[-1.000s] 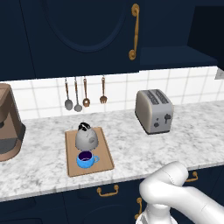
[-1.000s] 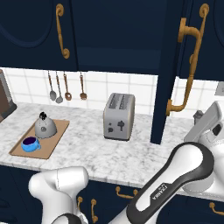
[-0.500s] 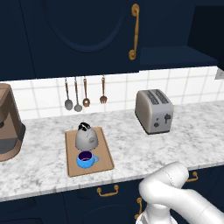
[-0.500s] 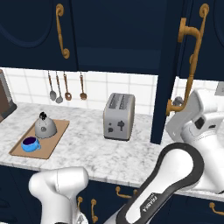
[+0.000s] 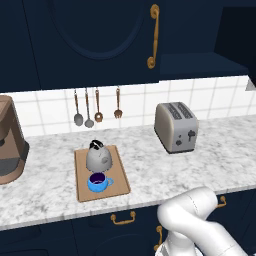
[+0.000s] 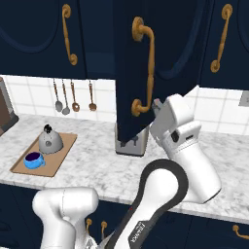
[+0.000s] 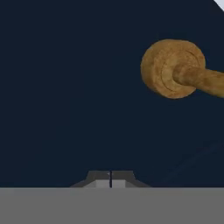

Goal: Pick the kettle from the counter and place it on the tray. Then pick the mug from the cabinet and place it on the tray. Then close the cabinet doors.

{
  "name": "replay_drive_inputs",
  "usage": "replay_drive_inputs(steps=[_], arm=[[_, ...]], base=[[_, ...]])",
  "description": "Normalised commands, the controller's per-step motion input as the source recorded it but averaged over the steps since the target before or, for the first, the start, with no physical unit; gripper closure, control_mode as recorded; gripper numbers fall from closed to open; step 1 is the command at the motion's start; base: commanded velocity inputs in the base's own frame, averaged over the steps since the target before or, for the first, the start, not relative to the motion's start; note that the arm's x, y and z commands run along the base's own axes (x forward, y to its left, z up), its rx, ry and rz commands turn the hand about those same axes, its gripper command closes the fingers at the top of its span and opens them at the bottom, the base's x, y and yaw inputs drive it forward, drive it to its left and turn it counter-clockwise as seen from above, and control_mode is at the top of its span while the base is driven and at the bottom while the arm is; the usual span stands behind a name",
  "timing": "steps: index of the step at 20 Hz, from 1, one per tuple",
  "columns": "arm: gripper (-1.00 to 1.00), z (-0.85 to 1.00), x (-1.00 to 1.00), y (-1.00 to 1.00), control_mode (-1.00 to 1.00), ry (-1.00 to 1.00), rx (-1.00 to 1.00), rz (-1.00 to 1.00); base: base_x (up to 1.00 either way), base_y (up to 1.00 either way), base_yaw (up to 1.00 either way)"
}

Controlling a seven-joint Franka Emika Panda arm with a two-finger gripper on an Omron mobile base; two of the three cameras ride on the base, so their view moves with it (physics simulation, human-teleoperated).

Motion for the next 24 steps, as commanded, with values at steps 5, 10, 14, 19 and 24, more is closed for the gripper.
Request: replay_drive_inputs(steps=[5,10,14,19,24], arm=[[1.00,0.40,0.23,0.58,-1.00,0.00,0.00,0.03],[1.00,0.29,0.21,0.73,-1.00,0.02,-0.03,0.01],[1.00,0.17,0.27,0.82,-1.00,0.15,-0.09,0.00],[1.00,0.06,0.40,0.56,-1.00,0.35,-0.11,-0.09],[1.00,0.00,0.55,0.31,-1.00,0.34,-0.06,-0.18]], base=[[0.00,0.00,0.00],[0.00,0.00,0.00],[0.00,0.00,0.00],[0.00,0.00,0.00],[0.00,0.00,0.00]])
